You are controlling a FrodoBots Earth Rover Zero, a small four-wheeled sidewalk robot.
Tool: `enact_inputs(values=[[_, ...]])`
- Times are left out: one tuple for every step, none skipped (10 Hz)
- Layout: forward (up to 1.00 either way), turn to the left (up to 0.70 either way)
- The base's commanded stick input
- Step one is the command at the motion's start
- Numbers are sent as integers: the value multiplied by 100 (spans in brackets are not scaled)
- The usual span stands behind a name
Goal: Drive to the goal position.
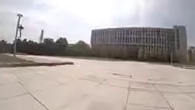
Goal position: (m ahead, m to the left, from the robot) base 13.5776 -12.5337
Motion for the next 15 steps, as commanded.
enact_inputs(values=[[70, 0], [70, 0], [70, 0], [70, 0], [70, 0], [70, 0], [70, 0], [70, 0], [70, 0], [70, 0], [70, 0], [70, 0], [70, 0], [70, 0], [70, 0]])
